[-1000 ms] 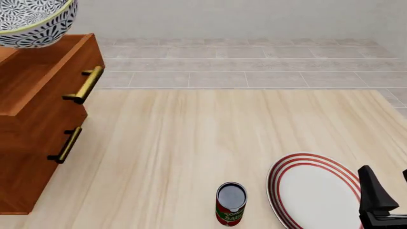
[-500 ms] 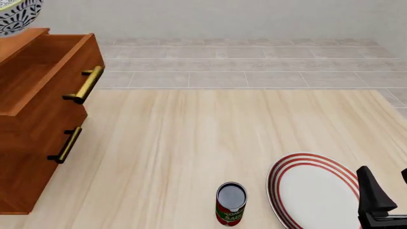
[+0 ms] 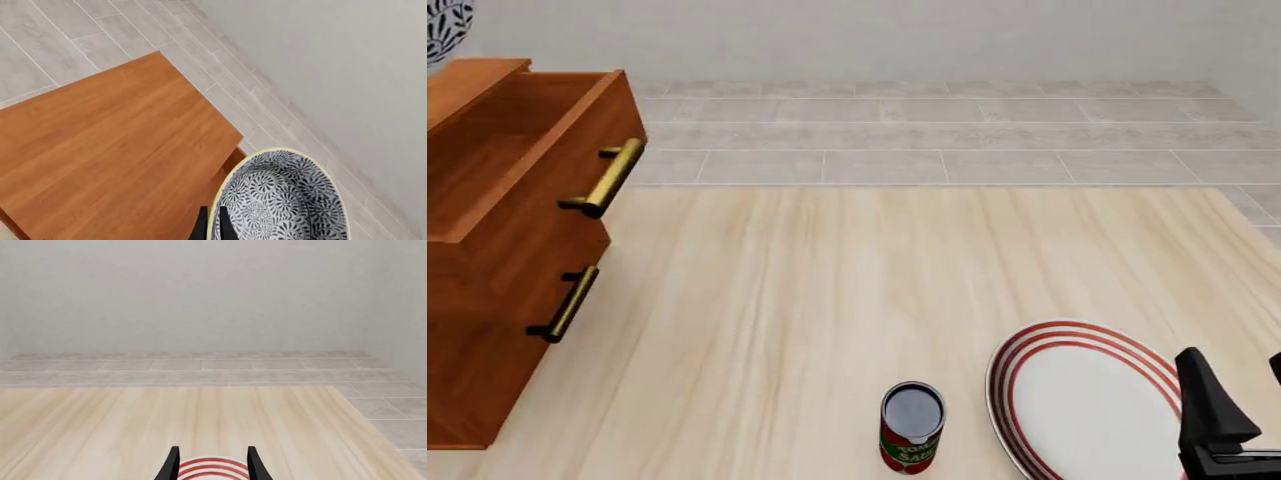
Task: Put the bowl on top of the cabinet.
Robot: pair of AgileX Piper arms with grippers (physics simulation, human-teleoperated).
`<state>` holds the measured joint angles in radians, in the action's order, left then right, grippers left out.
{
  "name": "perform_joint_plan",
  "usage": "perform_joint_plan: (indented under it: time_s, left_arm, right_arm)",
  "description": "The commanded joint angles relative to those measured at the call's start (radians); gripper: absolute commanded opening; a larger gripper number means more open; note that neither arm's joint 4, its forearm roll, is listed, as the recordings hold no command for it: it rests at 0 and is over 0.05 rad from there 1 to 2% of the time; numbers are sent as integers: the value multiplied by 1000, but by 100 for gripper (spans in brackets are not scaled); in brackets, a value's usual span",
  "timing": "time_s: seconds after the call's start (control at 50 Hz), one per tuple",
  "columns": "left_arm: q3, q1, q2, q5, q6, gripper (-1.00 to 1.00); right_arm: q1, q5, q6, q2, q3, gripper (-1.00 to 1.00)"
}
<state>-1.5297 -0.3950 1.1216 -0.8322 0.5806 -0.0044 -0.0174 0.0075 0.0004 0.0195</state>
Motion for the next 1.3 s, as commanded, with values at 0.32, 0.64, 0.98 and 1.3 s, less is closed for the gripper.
perform_joint_plan:
  time_s: [0.32,0.64,0.98,1.3]
  left_arm:
    - [-47,-111,23,-27,-3,-100]
    - [-35,-201,31,-49,27,-100]
    - [8,-221,29,-35,52,-100]
    - [36,-249,33,-21,81,-100]
  right_arm:
    - [-2,-9,5,0,-9,100]
    - [-1,-7,4,0,-6,100]
    - [1,-8,0,0,-7,100]
    - [3,-13,-4,0,-13,100]
